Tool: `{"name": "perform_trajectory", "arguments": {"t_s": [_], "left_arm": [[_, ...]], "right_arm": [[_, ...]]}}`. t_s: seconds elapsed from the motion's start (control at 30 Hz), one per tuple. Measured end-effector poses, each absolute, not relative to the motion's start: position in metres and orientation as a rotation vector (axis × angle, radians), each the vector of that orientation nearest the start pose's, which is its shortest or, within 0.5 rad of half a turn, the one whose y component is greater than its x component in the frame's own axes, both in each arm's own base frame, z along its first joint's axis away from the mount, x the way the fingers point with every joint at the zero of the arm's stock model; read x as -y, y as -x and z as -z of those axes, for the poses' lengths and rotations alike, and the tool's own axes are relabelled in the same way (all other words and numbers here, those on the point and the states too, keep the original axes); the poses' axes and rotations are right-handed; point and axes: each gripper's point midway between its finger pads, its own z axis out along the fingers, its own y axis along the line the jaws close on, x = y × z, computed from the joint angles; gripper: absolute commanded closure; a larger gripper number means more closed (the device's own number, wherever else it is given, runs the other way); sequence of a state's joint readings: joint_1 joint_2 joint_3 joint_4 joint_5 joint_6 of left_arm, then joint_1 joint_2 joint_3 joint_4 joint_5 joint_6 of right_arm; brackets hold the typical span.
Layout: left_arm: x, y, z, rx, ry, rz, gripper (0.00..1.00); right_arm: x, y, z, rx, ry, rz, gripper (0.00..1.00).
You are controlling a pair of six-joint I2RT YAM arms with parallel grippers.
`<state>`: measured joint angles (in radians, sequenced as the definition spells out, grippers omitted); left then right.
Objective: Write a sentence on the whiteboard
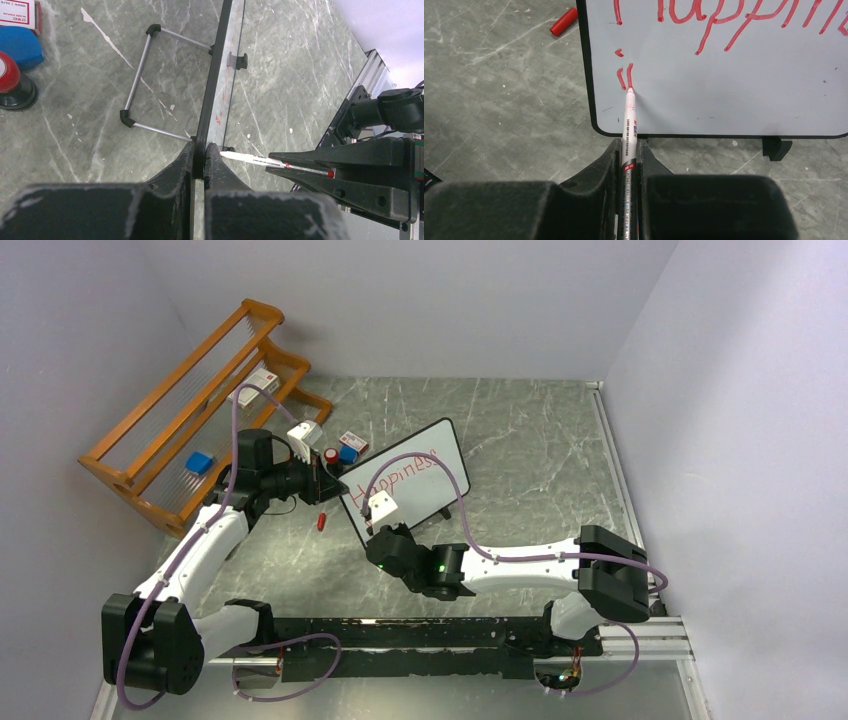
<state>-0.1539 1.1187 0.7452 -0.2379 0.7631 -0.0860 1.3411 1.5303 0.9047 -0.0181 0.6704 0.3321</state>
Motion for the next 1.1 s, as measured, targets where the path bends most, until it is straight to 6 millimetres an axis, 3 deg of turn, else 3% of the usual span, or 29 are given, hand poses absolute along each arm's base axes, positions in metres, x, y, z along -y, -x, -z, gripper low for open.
{"name": "perform_trajectory", "arguments": {"t_s": [1.1], "left_arm": [[0.167, -0.271, -0.17, -2.081, -0.508, 0.964, 0.95]], "right_arm": [[-0.363, -0.199, -0.135, -1.926, 0.624, -0.29, 1.0]]}}
